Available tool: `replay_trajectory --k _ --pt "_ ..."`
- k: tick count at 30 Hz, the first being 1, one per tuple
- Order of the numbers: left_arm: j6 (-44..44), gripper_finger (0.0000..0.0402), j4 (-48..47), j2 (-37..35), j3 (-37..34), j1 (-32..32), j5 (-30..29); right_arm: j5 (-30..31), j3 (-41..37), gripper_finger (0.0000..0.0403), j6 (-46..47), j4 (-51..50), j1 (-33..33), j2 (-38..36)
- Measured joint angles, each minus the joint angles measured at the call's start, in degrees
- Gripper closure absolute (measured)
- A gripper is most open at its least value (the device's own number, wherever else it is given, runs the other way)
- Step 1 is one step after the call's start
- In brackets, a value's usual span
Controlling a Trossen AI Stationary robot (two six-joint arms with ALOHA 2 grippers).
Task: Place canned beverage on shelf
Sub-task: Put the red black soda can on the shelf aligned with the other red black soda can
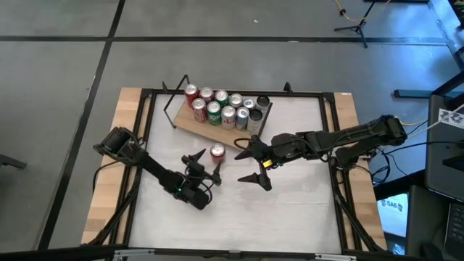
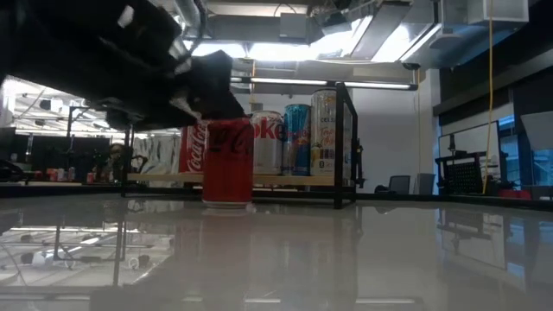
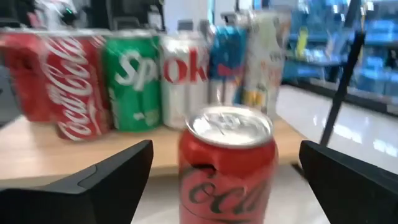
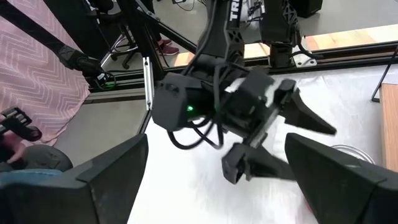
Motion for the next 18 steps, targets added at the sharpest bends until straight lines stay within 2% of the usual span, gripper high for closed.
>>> replay_trajectory --k 3,8,11,14,18 --pt "-3.37 0.001 0.16 -0.02 0.0 -1.76 -3.69 0.0 0.02 0.0031 0.01 -0.02 -0.01 0.0" --pt "-6.12 0.001 0.61 -3.33 0.09 -3.38 -2.75 0.0 0.02 0.0031 0.02 -0.05 0.0 0.0" --pt "-0.56 0.001 0.51 -6.87 0.14 -3.28 4.88 0.0 0.0 0.0031 0.02 -0.07 0.0 0.0" --pt "10.33 0.001 0.91 -11.22 1.4 -2.81 14.35 0.0 0.02 0.0031 0.0 -0.04 0.0 0.0" --pt "23.82 0.001 0.85 -16.66 3.81 -2.43 22.91 0.0 0.01 0.0031 0.01 -0.05 0.0 0.0"
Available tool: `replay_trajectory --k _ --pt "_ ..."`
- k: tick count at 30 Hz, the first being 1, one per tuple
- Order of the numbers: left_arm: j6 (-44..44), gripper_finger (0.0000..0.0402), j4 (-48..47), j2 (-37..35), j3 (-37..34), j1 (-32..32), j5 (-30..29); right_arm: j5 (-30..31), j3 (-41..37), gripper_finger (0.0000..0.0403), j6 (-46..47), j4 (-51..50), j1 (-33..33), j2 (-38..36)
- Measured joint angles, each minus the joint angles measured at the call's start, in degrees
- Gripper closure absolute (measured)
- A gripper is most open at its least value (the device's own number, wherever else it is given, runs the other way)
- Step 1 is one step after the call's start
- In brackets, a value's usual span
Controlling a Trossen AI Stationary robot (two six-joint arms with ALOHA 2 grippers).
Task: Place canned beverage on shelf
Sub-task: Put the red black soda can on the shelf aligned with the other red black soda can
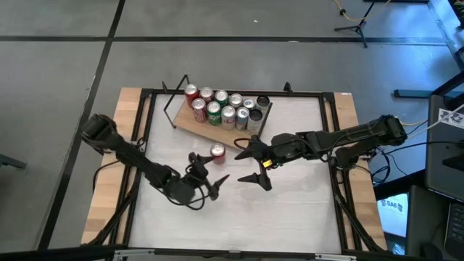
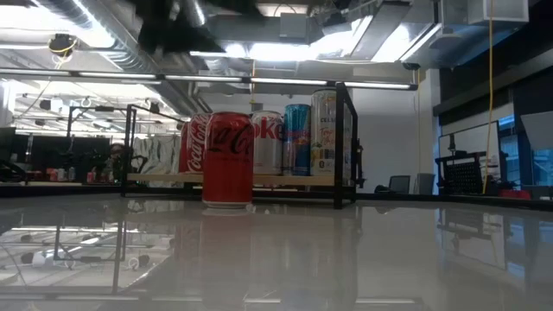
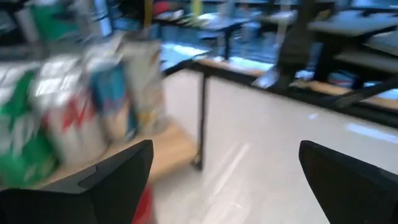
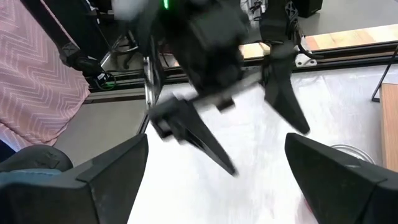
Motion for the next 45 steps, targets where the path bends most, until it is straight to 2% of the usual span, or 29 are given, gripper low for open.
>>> replay_trajectory --k 5,9,12,14,20,23,35,40,45 --pt "15.19 0.001 0.08 -7.59 2.99 1.38 6.67 0.0 -0.01 0.0031 0.01 -0.01 -0.02 0.0" --pt "23.07 0.001 -0.6 -13.07 5.37 4.69 18.07 0.0 -0.01 0.0031 -0.01 0.01 -0.01 0.0" --pt "24.95 0.001 -4.52 -15.78 8.14 8.21 27.24 0.0 -0.01 0.0031 0.01 0.03 -0.02 0.0" --pt "24.92 0.001 -9.25 -16.24 10.66 10.76 31.3 0.0 -0.01 0.0031 0.0 0.06 -0.02 0.0" --pt "25.05 0.001 -21.3 -15.49 17.05 17.92 40.44 -0.19 -0.01 0.0031 -0.16 1.19 -0.02 -0.12" --pt "24.68 0.001 -23.43 -15.42 17.97 21.4 44.79 -1.11 -0.05 0.0031 -0.85 -1.22 -0.02 -1.69" --pt "23.39 0.001 -24.44 -13.61 18.03 30.38 56.47 10.95 -1.12 0.0031 -7.48 -17.24 -0.02 -18.74" --pt "23.5 0.001 -25.75 -11.54 18.03 32.72 60.16 15.09 -9.92 0.0031 -6.44 -17.63 -0.02 -26.53" --pt "23.52 0.001 -33.33 -10.79 18.03 33.51 59.74 16.88 -23.07 0.0031 -3.14 -9.16 -0.02 -34.62"
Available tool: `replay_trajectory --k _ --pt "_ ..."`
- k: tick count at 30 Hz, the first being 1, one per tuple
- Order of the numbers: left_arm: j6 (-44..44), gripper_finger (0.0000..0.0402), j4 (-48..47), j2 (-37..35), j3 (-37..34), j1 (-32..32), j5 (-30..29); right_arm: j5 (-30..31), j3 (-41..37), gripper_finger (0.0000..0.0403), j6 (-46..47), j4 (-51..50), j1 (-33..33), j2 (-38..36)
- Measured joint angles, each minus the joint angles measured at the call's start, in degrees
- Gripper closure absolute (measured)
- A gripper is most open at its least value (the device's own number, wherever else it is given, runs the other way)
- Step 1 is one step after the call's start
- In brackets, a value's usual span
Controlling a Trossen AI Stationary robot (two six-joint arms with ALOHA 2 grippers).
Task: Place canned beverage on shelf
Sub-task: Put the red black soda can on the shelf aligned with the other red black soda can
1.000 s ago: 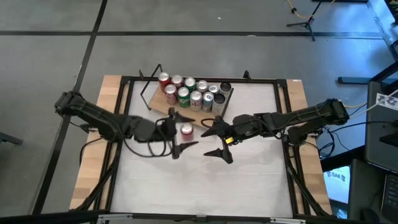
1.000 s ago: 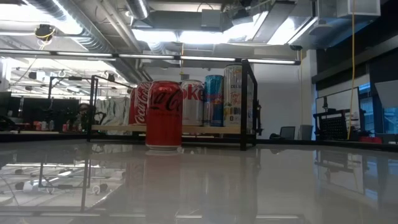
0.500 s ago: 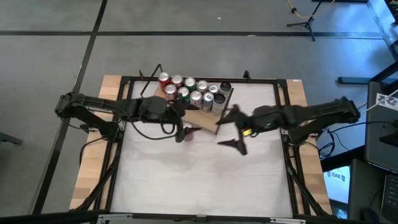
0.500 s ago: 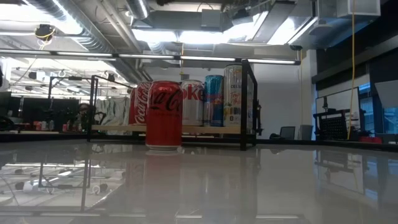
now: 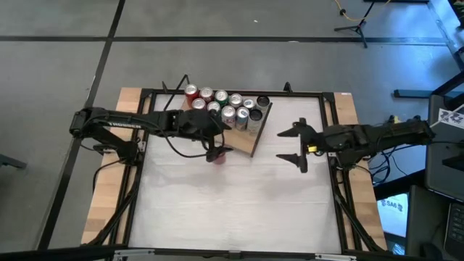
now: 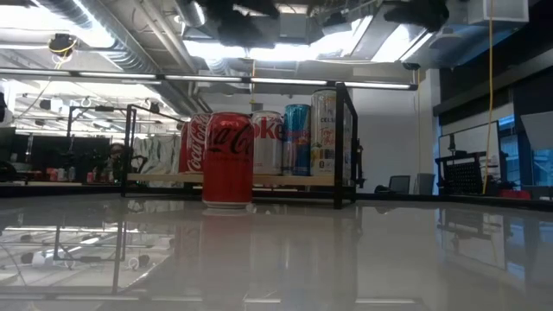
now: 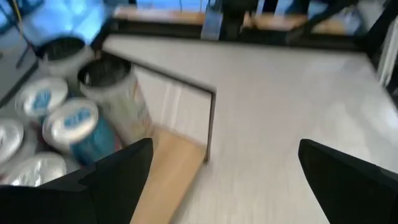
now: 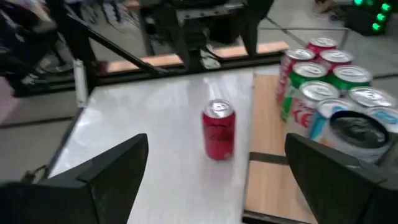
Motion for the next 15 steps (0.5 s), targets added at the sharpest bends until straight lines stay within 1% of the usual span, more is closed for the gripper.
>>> replay_trajectory --k 4,6,11,15 --pt "-0.08 0.001 -5.92 0.0 0.0 -0.31 -0.59 -2.82 -9.25 0.0031 0.14 9.11 0.0 -5.02" --pt "-0.03 0.001 -8.31 0.0 -0.02 -0.75 -1.88 -3.77 -13.23 0.0031 0.17 12.74 0.0 -6.57" --pt "-0.04 0.001 -12.54 1.23 -0.26 -1.61 -4.38 -3.81 -20.45 0.0031 0.18 21.7 0.0 -7.39" --pt "-0.28 0.001 -12.09 2.09 -1.97 -1.68 -4.67 -3.44 -23.8 0.0031 0.17 26.14 0.0 -7.28"
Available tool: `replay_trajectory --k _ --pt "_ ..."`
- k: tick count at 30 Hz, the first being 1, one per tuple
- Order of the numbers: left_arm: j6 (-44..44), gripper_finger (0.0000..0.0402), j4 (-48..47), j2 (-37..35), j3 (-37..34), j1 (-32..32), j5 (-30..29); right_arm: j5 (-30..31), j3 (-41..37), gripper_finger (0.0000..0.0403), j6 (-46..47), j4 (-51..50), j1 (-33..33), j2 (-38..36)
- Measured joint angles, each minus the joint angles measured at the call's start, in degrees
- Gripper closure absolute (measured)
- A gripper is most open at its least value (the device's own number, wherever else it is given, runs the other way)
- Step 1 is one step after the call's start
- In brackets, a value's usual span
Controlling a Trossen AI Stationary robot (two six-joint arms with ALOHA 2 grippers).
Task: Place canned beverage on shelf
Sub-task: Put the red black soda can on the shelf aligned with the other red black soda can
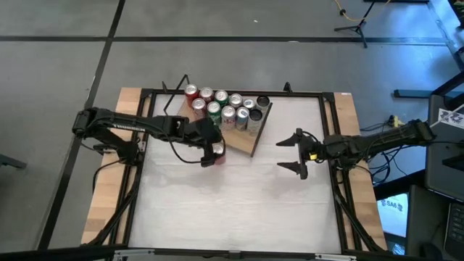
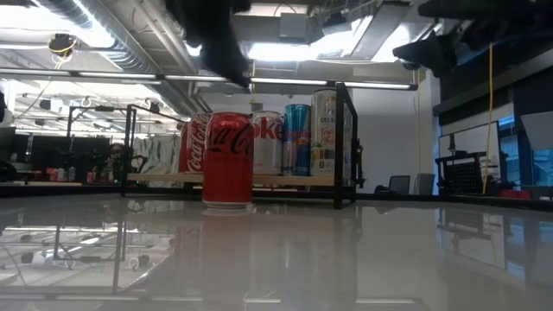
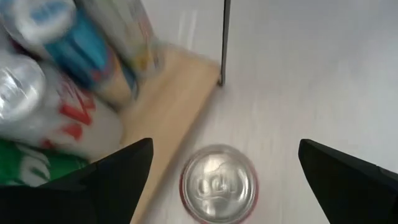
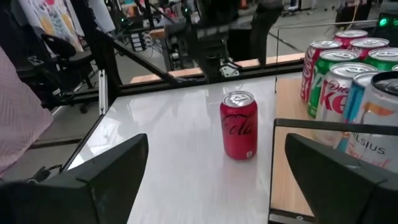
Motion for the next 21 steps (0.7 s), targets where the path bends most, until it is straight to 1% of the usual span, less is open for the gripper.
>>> replay_trajectory --k 4,6,11,21 --pt "-0.11 0.001 -0.84 1.44 -1.91 0.04 -0.45 0.47 -2.45 0.0031 -0.15 4.09 0.0 0.02" --pt "-0.13 0.001 0.13 2.0 -1.87 0.04 -0.58 1.46 -3.82 0.0031 -0.17 6.6 0.0 0.02" --pt "-0.12 0.001 -0.97 3.51 -1.9 0.04 -0.56 3.24 -6.76 0.0031 -0.13 11.01 0.0 0.04" --pt "-0.11 0.001 -1.99 7.44 -1.88 0.04 0.29 3.09 -7.43 0.0031 -0.02 11.86 0.0 0.06"
